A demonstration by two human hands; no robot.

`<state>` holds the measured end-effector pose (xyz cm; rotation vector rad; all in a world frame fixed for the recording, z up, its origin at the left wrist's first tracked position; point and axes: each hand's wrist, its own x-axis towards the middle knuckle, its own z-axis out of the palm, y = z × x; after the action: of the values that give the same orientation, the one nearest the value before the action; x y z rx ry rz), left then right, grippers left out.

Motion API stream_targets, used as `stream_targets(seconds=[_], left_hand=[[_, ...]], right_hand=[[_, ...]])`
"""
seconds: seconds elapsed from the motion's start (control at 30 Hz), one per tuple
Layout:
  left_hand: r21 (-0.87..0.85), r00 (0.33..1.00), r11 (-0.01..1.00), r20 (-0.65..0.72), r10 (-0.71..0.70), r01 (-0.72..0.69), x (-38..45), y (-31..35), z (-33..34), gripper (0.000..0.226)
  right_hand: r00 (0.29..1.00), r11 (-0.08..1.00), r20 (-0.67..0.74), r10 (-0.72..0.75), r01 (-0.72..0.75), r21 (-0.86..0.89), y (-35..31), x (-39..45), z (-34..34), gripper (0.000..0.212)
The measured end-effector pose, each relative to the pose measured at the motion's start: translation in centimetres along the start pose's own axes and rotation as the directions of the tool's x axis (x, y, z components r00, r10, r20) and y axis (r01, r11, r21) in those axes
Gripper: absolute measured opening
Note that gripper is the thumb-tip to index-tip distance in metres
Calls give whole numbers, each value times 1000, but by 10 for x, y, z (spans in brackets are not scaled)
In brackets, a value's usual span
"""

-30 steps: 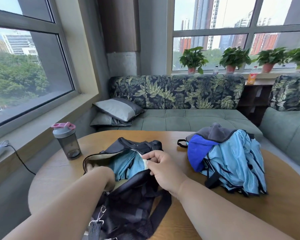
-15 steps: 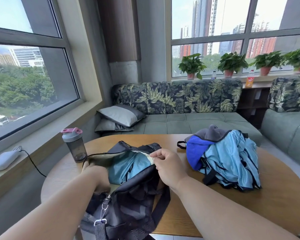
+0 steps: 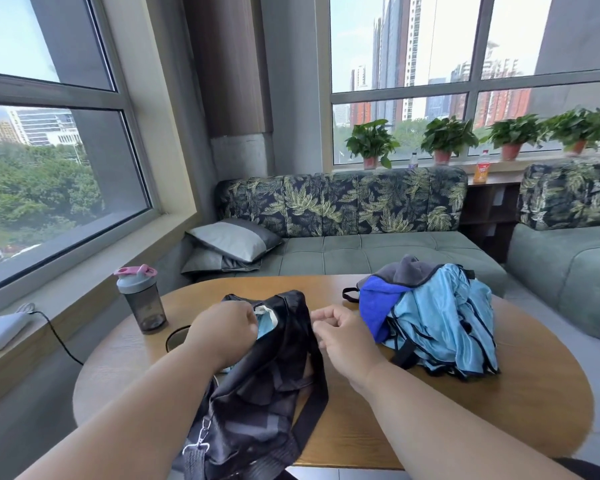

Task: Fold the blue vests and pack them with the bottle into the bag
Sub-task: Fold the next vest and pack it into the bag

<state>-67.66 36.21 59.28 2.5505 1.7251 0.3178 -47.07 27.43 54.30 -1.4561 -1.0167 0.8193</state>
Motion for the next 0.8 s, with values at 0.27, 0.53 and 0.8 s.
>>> stream_targets(seconds=[0.27, 0.53, 0.8], left_hand=[[22, 930, 964, -256, 262, -265, -7, 87, 20, 12], [-47, 949, 965, 178, 262, -257, 4, 178, 93, 27], [-406, 917, 913, 378, 131, 37, 28, 238, 131, 46]], right_hand=[[958, 985, -233, 168, -153, 81, 49, -14, -91, 20], [881, 950, -357, 311, -276, 146, 106, -28, -157, 33], [835, 946, -457, 307, -322, 48, 110, 2, -200, 72]])
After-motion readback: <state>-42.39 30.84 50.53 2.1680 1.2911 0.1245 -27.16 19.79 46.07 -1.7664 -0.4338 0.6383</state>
